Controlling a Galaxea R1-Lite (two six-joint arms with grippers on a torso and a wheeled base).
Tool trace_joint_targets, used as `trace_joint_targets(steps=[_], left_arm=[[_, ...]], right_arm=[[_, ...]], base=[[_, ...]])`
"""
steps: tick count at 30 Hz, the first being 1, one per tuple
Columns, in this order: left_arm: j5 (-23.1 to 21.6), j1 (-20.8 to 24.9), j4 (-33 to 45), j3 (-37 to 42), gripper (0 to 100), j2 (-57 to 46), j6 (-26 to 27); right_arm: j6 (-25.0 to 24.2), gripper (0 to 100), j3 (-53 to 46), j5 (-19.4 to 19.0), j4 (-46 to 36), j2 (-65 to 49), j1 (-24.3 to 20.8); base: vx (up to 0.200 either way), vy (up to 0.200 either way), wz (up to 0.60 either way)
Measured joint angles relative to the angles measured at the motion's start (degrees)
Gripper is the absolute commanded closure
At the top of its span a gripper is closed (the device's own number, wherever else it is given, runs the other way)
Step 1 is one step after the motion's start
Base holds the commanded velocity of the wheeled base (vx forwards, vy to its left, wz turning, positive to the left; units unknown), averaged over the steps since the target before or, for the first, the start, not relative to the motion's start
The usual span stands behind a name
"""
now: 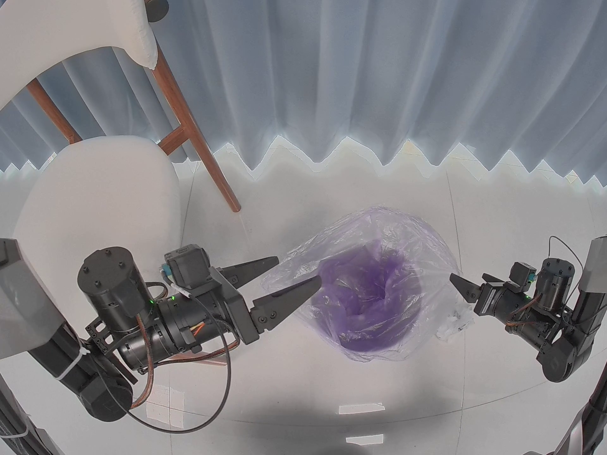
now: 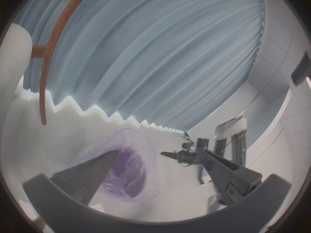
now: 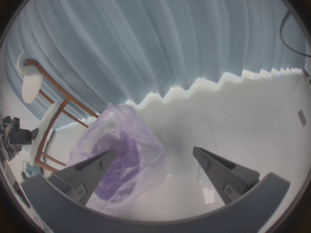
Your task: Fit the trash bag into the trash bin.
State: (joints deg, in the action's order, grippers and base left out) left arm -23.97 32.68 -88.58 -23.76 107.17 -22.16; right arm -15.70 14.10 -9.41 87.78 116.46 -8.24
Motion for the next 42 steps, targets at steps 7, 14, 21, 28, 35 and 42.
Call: trace_joint_targets(steps=[7, 14, 21, 28, 35, 42], left_arm=[[-3.4, 2.5, 0.2, -0.3, 0, -3.1, -14.5], [-3.0, 2.8, 1.7, -3.5, 0, 2.1, -18.3], [2.8, 3.8, 10.6, -8.6, 0, 8.5, -19.0], [7.7, 5.9, 16.6, -12.4, 0, 10.8, -19.8], [8.0, 6.5, 20.0, -13.9, 0, 12.3, -23.3], [8.0, 6.6, 24.8, -15.4, 0, 13.7, -24.6]], right_arm=[[-2.9, 0, -1.8, 0.2, -9.9, -5.6, -5.6], [-3.4, 0, -1.7, 1.6, -11.5, -9.9, -7.2], [-3.5, 0, -1.0, 2.8, -14.9, -14.8, -7.8], [-3.6, 0, 0.8, 3.0, -23.6, -19.8, -8.2], [-3.6, 0, 1.7, 3.0, -24.1, -21.8, -8.3], [-3.1, 0, 1.8, 3.7, -24.1, -22.1, -8.1]], base=[[0.000, 0.000, 0.00], [0.000, 0.000, 0.00], [0.000, 0.000, 0.00], [0.000, 0.000, 0.00], [0.000, 0.000, 0.00], [0.000, 0.000, 0.00]])
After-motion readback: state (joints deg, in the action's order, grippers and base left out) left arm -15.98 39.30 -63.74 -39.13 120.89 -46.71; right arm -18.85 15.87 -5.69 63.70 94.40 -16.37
